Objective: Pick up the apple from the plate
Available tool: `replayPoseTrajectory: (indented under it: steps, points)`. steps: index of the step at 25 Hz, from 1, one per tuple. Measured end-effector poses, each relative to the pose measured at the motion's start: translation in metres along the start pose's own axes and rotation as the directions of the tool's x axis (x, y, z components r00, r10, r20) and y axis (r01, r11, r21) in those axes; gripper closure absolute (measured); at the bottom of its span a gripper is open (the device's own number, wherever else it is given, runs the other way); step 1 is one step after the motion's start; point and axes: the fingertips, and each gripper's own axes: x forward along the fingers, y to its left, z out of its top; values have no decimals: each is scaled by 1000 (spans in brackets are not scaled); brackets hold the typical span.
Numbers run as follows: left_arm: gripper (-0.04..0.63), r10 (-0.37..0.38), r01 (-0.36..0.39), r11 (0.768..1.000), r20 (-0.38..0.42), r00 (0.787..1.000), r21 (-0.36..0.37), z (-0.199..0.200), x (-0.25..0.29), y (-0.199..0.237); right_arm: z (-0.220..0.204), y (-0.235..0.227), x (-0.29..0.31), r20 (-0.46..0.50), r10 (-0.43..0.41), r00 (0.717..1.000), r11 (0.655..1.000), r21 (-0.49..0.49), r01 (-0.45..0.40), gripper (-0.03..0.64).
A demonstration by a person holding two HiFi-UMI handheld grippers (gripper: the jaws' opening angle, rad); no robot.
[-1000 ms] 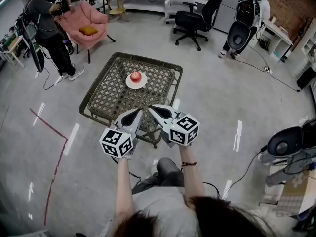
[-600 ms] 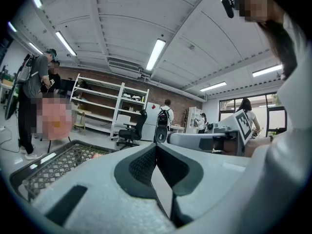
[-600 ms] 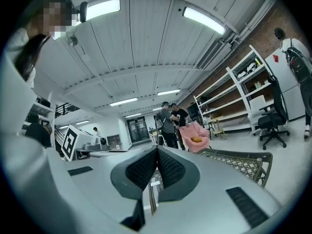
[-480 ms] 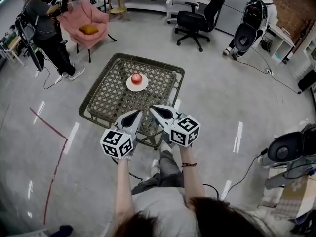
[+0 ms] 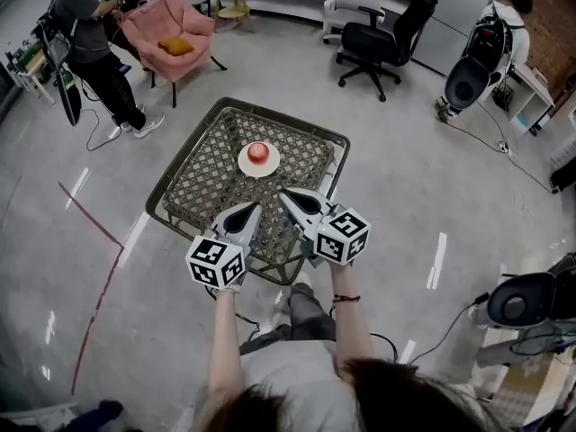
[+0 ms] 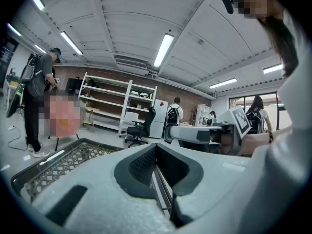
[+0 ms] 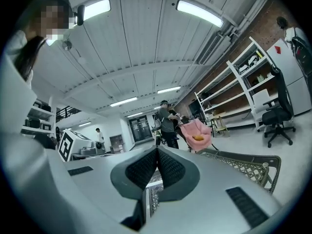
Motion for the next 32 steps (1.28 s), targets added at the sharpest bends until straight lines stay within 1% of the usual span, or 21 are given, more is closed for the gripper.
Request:
replayPoseTrajectory:
  steps: [8,16,19,27,32]
  points:
    - [584,38,-38,999,-1,999,-29,3,37,33,-4,-38,32,-47,40,998,999,18,-39,607]
    - [584,85,-87,995,-33,996,-49,-2,74,55,-3,-77,51,-75,65,995,997,47,-62,607]
    - [584,107,-109,993,-50,993,-48,-3,84,59,-3,-87,57,-84,79,993,995,62,-74,607]
    - [584,155,-157,984,-31,987,-82,-3,102,74,-1,-106,76,-106,134,985,989,80,-126,607]
    - [584,202,-205,974,-44,978,-100,-8,102,79,-1,-113,85,-119,157,980,985,91,-147,607]
